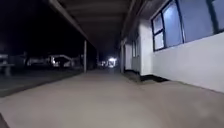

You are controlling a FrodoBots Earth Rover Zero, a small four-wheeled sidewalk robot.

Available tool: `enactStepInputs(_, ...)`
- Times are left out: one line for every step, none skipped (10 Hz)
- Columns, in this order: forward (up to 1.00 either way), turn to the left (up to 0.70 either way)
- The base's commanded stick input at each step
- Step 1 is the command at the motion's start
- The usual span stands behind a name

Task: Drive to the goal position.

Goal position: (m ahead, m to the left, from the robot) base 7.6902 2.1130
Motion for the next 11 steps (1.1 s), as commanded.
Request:
enactStepInputs(1.00,0.00)
enactStepInputs(1.00,0.00)
enactStepInputs(1.00,0.00)
enactStepInputs(1.00,0.00)
enactStepInputs(1.00,0.00)
enactStepInputs(1.00,0.00)
enactStepInputs(1.00,0.00)
enactStepInputs(1.00,0.00)
enactStepInputs(1.00,0.00)
enactStepInputs(1.00,0.00)
enactStepInputs(1.00,0.00)
